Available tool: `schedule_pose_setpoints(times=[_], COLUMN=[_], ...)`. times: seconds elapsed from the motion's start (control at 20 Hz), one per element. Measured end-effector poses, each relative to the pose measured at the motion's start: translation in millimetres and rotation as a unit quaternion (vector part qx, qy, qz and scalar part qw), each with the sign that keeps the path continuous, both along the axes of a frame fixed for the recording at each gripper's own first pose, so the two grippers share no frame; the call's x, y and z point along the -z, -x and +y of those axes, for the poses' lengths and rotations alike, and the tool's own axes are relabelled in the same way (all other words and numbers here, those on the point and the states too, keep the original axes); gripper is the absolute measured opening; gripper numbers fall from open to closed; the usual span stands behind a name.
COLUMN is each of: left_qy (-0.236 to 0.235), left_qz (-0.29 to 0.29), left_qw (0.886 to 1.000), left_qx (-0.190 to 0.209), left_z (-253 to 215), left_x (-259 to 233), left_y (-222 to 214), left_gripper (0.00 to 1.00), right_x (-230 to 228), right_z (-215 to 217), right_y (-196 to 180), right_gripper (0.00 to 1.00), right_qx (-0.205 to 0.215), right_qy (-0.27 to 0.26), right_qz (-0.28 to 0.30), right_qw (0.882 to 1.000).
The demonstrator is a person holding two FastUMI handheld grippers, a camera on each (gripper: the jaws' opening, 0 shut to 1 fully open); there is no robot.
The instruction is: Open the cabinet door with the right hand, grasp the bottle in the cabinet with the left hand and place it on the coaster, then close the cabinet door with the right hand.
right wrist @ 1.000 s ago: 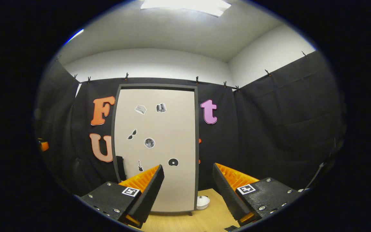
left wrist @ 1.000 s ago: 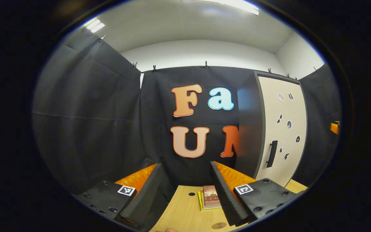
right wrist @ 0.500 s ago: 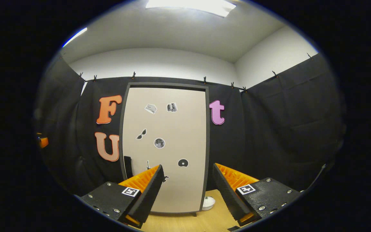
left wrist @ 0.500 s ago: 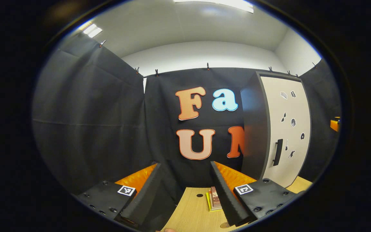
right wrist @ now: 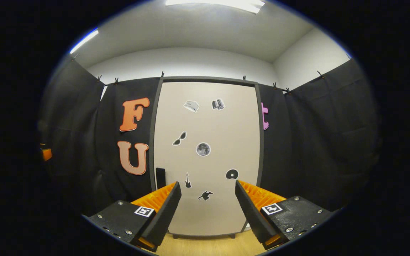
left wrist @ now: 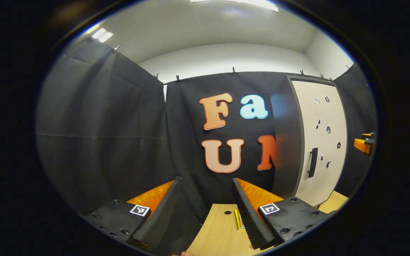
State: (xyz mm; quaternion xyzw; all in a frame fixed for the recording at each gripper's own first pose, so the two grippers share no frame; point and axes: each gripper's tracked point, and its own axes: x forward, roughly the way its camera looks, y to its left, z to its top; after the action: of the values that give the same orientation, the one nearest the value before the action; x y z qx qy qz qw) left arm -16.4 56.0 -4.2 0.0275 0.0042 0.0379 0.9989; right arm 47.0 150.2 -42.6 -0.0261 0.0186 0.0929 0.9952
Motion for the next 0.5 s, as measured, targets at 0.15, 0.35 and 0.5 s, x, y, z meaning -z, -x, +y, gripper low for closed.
schedule_pose_setpoints(times=[0.15,0.35,0.5], left_qy=[0.000,-0.002,-0.001], left_qz=[0.000,0.004,0.007], left_qw=[1.000,1.000,1.000], left_qx=[-0.010,-0.021,-0.030], left_z=[11,24,35], left_x=[1,5,8], left_y=[6,12,17], left_gripper=[0.95,0.95,0.96], right_x=[11,33,50], right_z=[26,61,82], right_y=[-10,-24,-39], right_gripper=[0.94,0.94,0.94], right_qx=[-0.017,-0.040,-0.049], right_qy=[-0.004,-0.007,-0.002], right_qz=[0.010,0.029,0.039], right_qw=[1.000,0.999,0.998])
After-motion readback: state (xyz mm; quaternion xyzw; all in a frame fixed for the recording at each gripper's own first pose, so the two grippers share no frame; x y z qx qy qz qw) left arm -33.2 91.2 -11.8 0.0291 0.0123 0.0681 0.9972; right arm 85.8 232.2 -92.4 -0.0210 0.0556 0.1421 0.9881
